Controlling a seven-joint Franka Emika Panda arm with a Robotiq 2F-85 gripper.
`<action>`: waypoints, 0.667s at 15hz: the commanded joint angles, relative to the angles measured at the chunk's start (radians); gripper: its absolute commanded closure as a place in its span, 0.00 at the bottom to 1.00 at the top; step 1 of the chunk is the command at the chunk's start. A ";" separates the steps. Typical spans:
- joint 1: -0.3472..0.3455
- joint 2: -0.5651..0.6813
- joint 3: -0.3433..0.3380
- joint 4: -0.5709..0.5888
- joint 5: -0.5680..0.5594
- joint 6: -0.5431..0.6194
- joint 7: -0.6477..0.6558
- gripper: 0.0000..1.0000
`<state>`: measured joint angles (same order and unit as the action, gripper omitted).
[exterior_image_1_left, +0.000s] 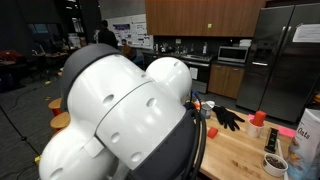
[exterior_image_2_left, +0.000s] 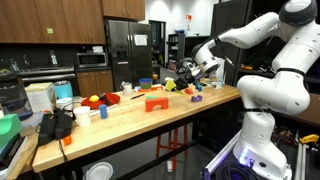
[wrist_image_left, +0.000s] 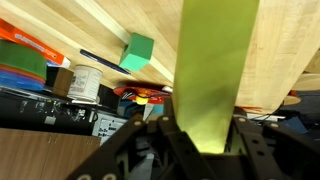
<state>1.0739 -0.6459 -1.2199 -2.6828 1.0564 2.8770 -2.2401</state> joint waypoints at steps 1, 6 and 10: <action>0.049 0.053 -0.048 0.046 -0.033 -0.047 0.014 0.84; 0.102 0.067 -0.089 0.071 -0.051 -0.070 0.010 0.84; 0.141 0.106 -0.100 0.081 -0.078 -0.091 0.023 0.84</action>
<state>1.1781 -0.5961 -1.2997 -2.6273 1.0074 2.8191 -2.2384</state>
